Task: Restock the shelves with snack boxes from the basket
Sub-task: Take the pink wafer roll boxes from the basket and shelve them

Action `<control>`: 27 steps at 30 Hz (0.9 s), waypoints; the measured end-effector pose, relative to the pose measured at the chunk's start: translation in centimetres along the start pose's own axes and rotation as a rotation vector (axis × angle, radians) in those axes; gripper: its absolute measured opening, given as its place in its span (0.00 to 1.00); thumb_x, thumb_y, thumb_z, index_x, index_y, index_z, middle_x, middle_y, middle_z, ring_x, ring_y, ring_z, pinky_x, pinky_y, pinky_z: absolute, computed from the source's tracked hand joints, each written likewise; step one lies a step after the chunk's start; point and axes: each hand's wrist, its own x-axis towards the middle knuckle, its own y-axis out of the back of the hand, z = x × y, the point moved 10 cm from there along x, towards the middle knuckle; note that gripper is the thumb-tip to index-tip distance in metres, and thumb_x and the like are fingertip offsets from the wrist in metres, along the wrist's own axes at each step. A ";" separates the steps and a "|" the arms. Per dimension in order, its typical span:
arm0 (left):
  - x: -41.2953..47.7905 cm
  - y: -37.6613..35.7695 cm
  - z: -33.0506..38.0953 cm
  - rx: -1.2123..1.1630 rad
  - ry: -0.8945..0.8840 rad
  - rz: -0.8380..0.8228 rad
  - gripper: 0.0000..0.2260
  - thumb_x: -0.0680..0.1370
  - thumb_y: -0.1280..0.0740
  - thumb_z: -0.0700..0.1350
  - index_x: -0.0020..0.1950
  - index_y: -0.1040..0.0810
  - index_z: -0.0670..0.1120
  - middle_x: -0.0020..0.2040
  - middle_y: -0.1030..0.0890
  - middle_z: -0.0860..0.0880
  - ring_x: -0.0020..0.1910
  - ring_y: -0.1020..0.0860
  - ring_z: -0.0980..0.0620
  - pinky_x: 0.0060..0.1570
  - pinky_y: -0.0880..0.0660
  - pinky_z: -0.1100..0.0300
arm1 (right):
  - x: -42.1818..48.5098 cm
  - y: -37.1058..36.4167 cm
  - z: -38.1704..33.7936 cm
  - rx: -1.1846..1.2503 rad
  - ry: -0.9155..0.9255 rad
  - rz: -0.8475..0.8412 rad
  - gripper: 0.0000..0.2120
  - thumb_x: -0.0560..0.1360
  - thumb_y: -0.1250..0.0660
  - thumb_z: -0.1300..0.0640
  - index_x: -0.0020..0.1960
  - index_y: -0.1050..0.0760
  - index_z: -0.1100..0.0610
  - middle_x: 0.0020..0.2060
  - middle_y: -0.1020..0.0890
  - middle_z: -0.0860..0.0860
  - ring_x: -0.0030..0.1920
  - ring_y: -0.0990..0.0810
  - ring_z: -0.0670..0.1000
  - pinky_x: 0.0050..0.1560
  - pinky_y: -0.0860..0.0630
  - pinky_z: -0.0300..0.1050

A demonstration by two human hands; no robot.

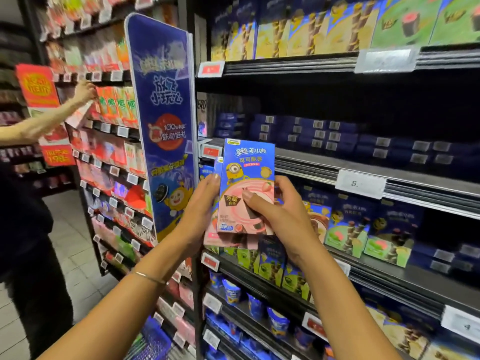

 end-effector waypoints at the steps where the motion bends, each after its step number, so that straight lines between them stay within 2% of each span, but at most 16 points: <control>1: 0.8 0.5 0.3 -0.019 -0.021 0.004 0.39 0.75 0.29 0.68 0.75 0.25 0.41 0.72 0.23 0.36 0.72 0.25 0.32 0.73 0.32 0.29 | 1.0 -0.3 -0.2 -0.006 0.010 0.010 0.16 0.72 0.22 0.57 0.57 0.23 0.54 0.46 0.13 0.47 0.44 0.13 0.48 0.34 0.20 0.40; 3: 2.6 1.7 0.5 -0.076 -0.025 0.003 0.47 0.69 0.24 0.70 0.76 0.29 0.39 0.73 0.24 0.33 0.71 0.25 0.29 0.72 0.33 0.26 | 3.2 -1.0 -0.6 -0.007 0.024 0.037 0.15 0.72 0.23 0.59 0.56 0.22 0.56 0.48 0.13 0.51 0.46 0.13 0.52 0.37 0.17 0.47; 5: 4.4 3.2 0.7 -0.113 -0.040 0.006 0.47 0.69 0.23 0.67 0.77 0.31 0.38 0.72 0.24 0.31 0.70 0.25 0.27 0.71 0.33 0.25 | 5.4 -1.8 -0.4 0.009 0.000 0.050 0.16 0.73 0.24 0.62 0.58 0.23 0.60 0.50 0.13 0.56 0.48 0.13 0.58 0.44 0.17 0.56; 8: 7.3 6.0 1.3 -0.130 -0.059 0.051 0.44 0.71 0.27 0.65 0.77 0.32 0.39 0.72 0.25 0.31 0.70 0.26 0.26 0.71 0.34 0.23 | 9.1 -2.9 -0.4 0.058 -0.024 0.054 0.15 0.74 0.27 0.65 0.60 0.24 0.64 0.52 0.14 0.60 0.49 0.14 0.58 0.48 0.17 0.52; 11: 10.2 8.1 1.8 -0.132 -0.061 0.053 0.44 0.71 0.28 0.66 0.78 0.33 0.41 0.73 0.27 0.28 0.68 0.26 0.25 0.69 0.33 0.22 | 13.7 -2.3 -0.8 0.055 -0.022 0.144 0.15 0.75 0.30 0.66 0.61 0.23 0.68 0.55 0.16 0.65 0.49 0.16 0.60 0.54 0.20 0.58; 13: 11.6 9.7 2.2 -0.113 -0.078 0.080 0.43 0.71 0.28 0.65 0.77 0.32 0.40 0.71 0.25 0.30 0.65 0.22 0.28 0.67 0.27 0.28 | 16.9 -1.2 -0.7 0.097 -0.026 0.230 0.15 0.75 0.31 0.66 0.61 0.22 0.69 0.56 0.18 0.68 0.50 0.17 0.64 0.56 0.21 0.64; 15: 12.7 10.7 2.3 -0.113 -0.078 0.077 0.44 0.70 0.28 0.66 0.77 0.32 0.40 0.69 0.22 0.32 0.60 0.20 0.34 0.62 0.24 0.36 | 19.7 0.2 -0.3 0.099 -0.031 0.333 0.16 0.74 0.31 0.67 0.60 0.22 0.68 0.54 0.16 0.65 0.50 0.16 0.63 0.53 0.20 0.63; 18: 14.2 11.1 1.8 -0.181 -0.039 0.028 0.46 0.68 0.28 0.65 0.78 0.32 0.40 0.70 0.22 0.33 0.64 0.22 0.31 0.71 0.29 0.32 | 23.8 1.2 0.6 -0.025 -0.053 0.427 0.13 0.71 0.30 0.67 0.55 0.20 0.64 0.49 0.14 0.59 0.41 0.16 0.53 0.38 0.19 0.47; 20: 15.0 11.0 1.9 -0.237 -0.025 0.008 0.44 0.70 0.28 0.64 0.78 0.32 0.39 0.71 0.22 0.33 0.70 0.26 0.27 0.74 0.34 0.29 | 26.5 0.9 1.1 -0.142 -0.065 0.425 0.13 0.70 0.27 0.67 0.54 0.22 0.64 0.51 0.15 0.61 0.44 0.17 0.54 0.33 0.21 0.43; 21: 15.5 11.0 1.9 -0.248 -0.026 0.006 0.42 0.72 0.29 0.63 0.78 0.32 0.38 0.71 0.22 0.33 0.70 0.26 0.27 0.74 0.34 0.28 | 27.7 0.8 1.4 -0.214 -0.074 0.438 0.16 0.69 0.26 0.65 0.56 0.23 0.64 0.54 0.16 0.61 0.48 0.17 0.56 0.36 0.19 0.46; 22: 16.1 11.0 2.0 -0.247 -0.034 0.008 0.40 0.73 0.30 0.62 0.78 0.32 0.37 0.71 0.22 0.32 0.68 0.24 0.28 0.74 0.34 0.28 | 28.8 0.8 1.6 -0.312 -0.085 0.463 0.19 0.69 0.25 0.62 0.57 0.24 0.63 0.55 0.17 0.61 0.52 0.17 0.57 0.44 0.18 0.51; 23: 16.7 11.0 2.1 -0.238 -0.042 0.003 0.39 0.74 0.31 0.61 0.77 0.32 0.36 0.70 0.22 0.32 0.66 0.23 0.30 0.74 0.34 0.28 | 29.6 0.8 1.6 -0.425 -0.087 0.494 0.19 0.69 0.24 0.60 0.57 0.25 0.62 0.56 0.17 0.60 0.54 0.18 0.58 0.52 0.19 0.54; 24: 17.2 10.8 2.2 -0.232 -0.044 -0.008 0.39 0.75 0.32 0.61 0.77 0.32 0.36 0.70 0.23 0.31 0.64 0.23 0.31 0.74 0.34 0.28 | 30.3 0.8 1.6 -0.529 -0.089 0.517 0.17 0.70 0.24 0.59 0.55 0.25 0.61 0.56 0.18 0.60 0.56 0.19 0.60 0.55 0.20 0.53; 27: 18.7 10.2 2.5 -0.247 -0.033 -0.036 0.37 0.76 0.34 0.59 0.77 0.32 0.35 0.71 0.23 0.32 0.69 0.25 0.26 0.74 0.34 0.27 | 32.2 0.2 2.1 -0.782 -0.131 0.500 0.15 0.74 0.30 0.58 0.58 0.23 0.64 0.60 0.19 0.64 0.60 0.21 0.64 0.56 0.24 0.50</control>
